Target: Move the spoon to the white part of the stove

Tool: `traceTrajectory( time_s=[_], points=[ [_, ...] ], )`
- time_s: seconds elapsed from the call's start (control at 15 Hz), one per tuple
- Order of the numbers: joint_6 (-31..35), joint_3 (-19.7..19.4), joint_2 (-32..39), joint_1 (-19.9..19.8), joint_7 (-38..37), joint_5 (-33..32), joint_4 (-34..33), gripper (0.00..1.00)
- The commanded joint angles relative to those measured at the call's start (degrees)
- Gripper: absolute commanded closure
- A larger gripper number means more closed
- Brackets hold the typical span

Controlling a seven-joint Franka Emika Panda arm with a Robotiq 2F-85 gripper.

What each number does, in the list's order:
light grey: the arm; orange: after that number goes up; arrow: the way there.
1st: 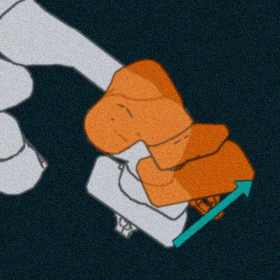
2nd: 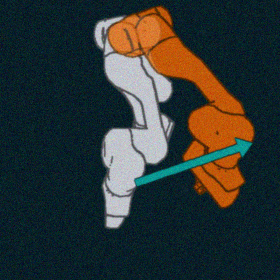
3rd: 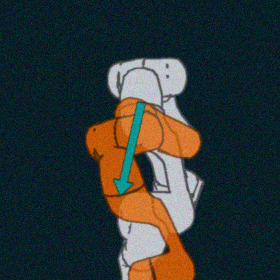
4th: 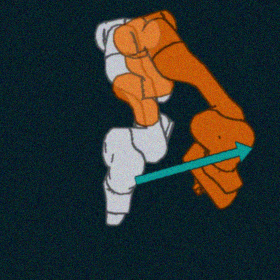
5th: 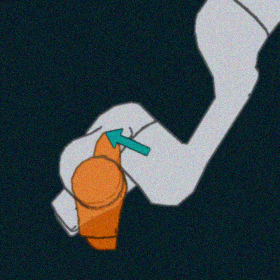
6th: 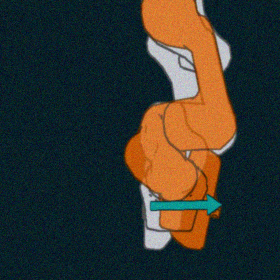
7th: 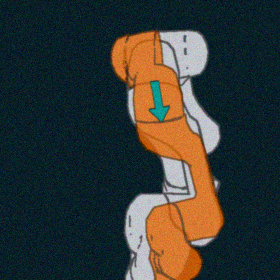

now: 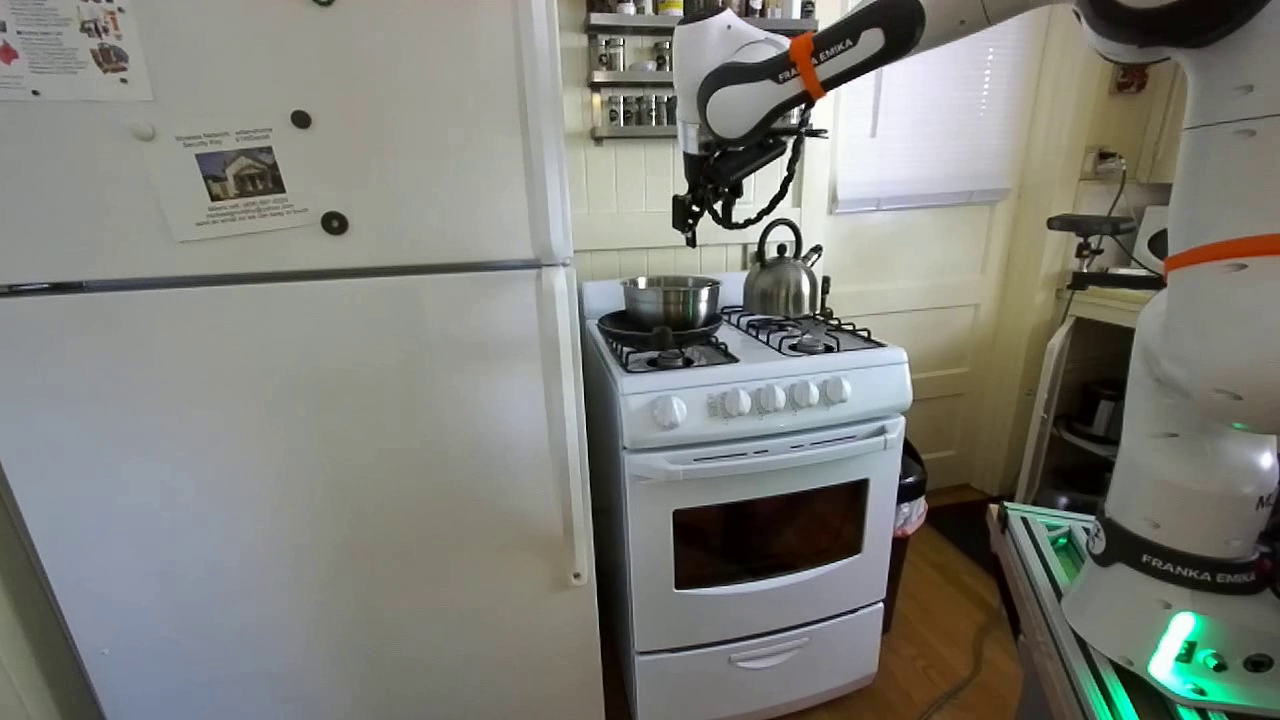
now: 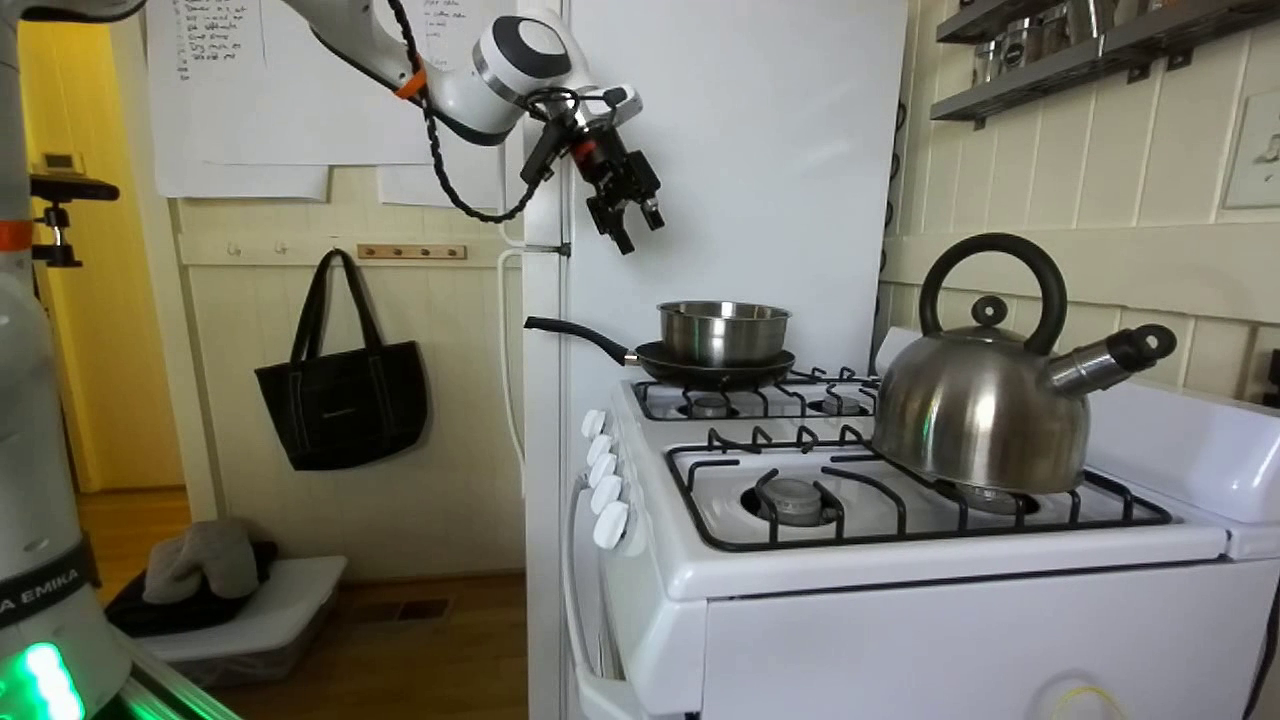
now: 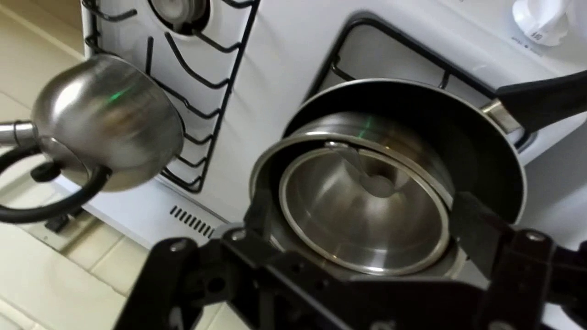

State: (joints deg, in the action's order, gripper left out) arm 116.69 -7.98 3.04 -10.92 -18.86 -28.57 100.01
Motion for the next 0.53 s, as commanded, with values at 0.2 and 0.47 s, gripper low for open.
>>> traceTrajectory(
  time_s=[0.2, 0.47],
  points=[
    [-12.5, -2.2, 13.4, 1.5, -12.4, 7.9, -15.9, 0.00],
    [-14.3, -3.6, 19.3, 0.7, -17.3, 13.0, -23.2, 0.00]
  ],
)
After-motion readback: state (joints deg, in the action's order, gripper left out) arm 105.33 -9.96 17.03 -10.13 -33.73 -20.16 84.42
